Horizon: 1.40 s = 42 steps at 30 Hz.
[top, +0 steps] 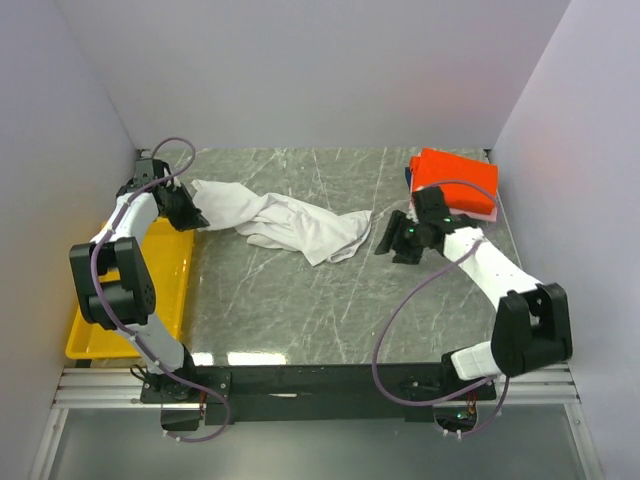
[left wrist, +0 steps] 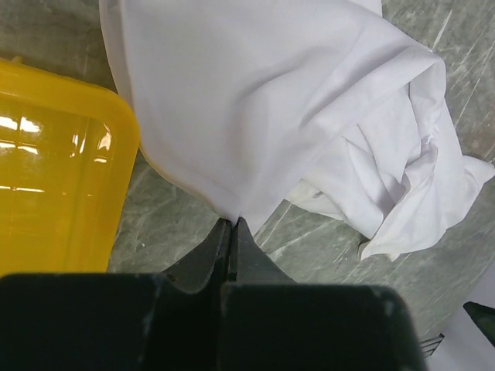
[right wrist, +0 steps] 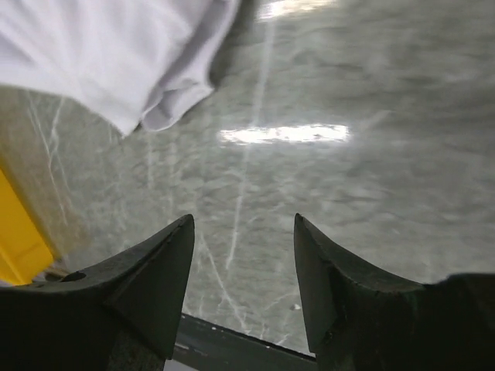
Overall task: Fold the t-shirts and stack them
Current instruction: Flatten the tshirt out
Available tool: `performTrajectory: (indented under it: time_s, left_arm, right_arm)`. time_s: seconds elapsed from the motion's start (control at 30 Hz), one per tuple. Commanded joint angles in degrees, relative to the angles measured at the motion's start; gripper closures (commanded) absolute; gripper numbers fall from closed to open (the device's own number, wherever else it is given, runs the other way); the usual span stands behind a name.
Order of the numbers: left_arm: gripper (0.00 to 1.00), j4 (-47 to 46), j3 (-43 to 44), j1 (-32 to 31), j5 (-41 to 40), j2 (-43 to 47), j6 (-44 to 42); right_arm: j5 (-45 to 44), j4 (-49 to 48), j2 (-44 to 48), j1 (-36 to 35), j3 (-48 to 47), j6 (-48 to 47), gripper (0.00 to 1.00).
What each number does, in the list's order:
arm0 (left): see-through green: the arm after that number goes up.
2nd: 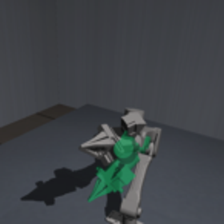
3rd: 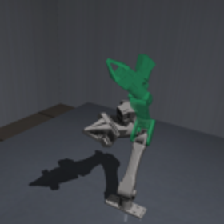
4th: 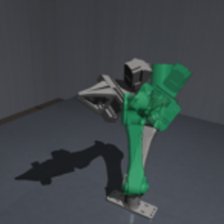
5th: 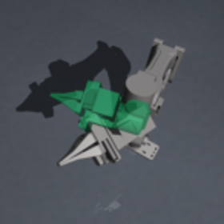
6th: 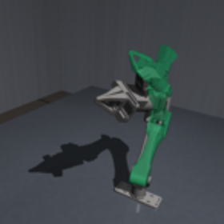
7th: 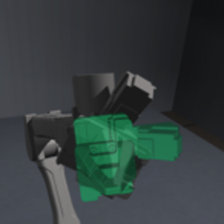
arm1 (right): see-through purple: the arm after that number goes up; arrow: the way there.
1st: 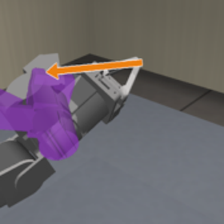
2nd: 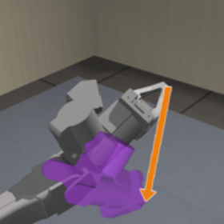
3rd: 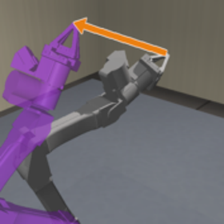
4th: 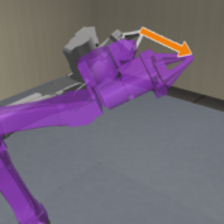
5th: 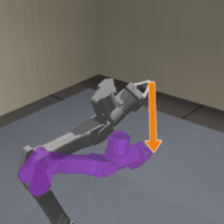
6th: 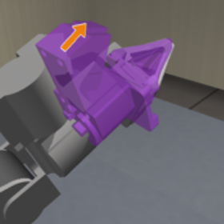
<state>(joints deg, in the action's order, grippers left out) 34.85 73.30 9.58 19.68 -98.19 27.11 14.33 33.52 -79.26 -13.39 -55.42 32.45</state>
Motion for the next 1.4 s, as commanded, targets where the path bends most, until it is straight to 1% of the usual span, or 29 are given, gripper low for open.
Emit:
performTrajectory:
  time_s: [0.0, 0.07, 0.1, 0.17, 0.2, 0.33, 0.4, 0.57, 0.63, 0.8, 1.1, 1.37]
  left_arm:
    - [1.00, -1.0, 2.6, 0.1, 0.7, 1.1, -2.6]
    - [1.00, -0.7, 3.1, 0.1, 0.0, 1.2, -2.9]
    - [1.00, -0.3, 3.2, 0.1, -0.1, 1.1, -3.3]
    - [1.00, 0.0, 3.4, 0.1, 0.1, 1.0, -3.6]
    - [1.00, 0.1, 3.4, 0.1, 0.1, 1.0, -3.7]
    - [1.00, 0.0, 3.2, 0.1, 0.8, 1.3, -3.9]
    - [1.00, 0.1, 2.9, 0.1, 1.3, 1.5, -3.8]
    - [1.00, -0.3, 2.1, 0.2, 2.1, 2.1, -3.6]
    - [1.00, -0.3, 2.0, 0.2, 2.3, 2.2, -3.6]
    - [1.00, -0.5, 1.9, 0.1, 2.6, 2.3, -3.5]
    - [1.00, 0.5, 3.6, 0.1, 2.5, 1.3, -4.1]
    - [1.00, 0.0, 3.2, 0.1, 2.8, 0.7, -3.9]
  right_arm:
    - [5.3, -5.7, -5.1, -7.3, -6.6, -1.6, 0.39]
    - [5.6, -7.6, -7.6, -10.9, -8.3, -0.9, 0.41]
    - [6.4, -8.8, -10.3, -13.6, -9.3, 0.5, 0.42]
    - [8.5, -12.0, -13.4, -15.5, -10.4, 2.0, 0.44]
    - [8.8, -12.5, -16.6, -16.7, -12.4, 2.7, 0.46]
    - [7.1, -10.3, -24.8, -21.8, -19.3, 1.4, 0.49]
    - [5.8, -9.0, -29.1, -22.6, -22.9, 0.4, 0.50]
    - [0.5, -6.2, -34.2, -23.2, -26.9, -0.4, 0.52]
    - [-1.0, -4.4, -34.9, -23.3, -28.6, -0.6, 0.52]
    - [-4.8, -4.0, -35.8, -23.5, -28.0, -0.8, 0.52]
    - [-5.5, -3.5, -38.1, -24.7, -29.8, -1.9, 0.53]
    - [-9.7, -0.1, -40.3, -26.5, -32.8, -3.6, 0.55]
